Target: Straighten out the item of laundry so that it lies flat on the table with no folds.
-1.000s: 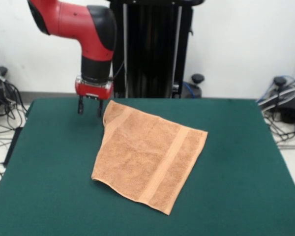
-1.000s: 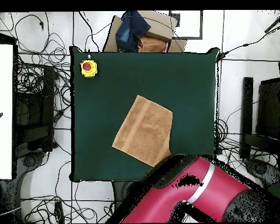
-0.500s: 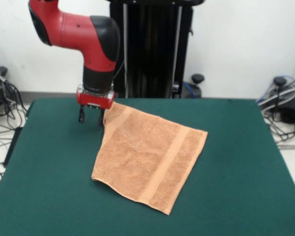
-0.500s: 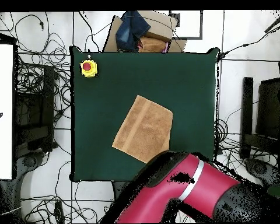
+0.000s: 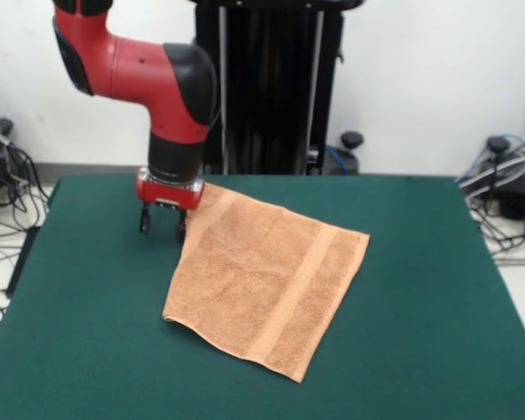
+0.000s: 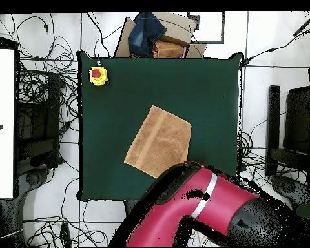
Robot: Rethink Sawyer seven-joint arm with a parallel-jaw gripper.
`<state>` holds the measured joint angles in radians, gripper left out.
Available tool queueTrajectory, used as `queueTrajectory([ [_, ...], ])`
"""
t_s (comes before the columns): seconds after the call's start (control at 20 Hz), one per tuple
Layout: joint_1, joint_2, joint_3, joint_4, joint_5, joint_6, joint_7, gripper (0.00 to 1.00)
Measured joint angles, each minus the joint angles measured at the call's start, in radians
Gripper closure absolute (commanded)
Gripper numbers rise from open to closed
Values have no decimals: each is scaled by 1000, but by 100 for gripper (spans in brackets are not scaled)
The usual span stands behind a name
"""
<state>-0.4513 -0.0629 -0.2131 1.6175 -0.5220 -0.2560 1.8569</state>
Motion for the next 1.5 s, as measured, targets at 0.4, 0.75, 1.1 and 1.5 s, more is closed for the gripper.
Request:
queueTrajectory([
  [0.4,86,15,-28,-11,103,9,0,0],
  [0.75,115,22,-37,-11,153,9,0,0],
  [1.1,116,22,-38,-11,155,9,0,0],
  [1.5,118,22,-39,-3,185,9,0,0],
])
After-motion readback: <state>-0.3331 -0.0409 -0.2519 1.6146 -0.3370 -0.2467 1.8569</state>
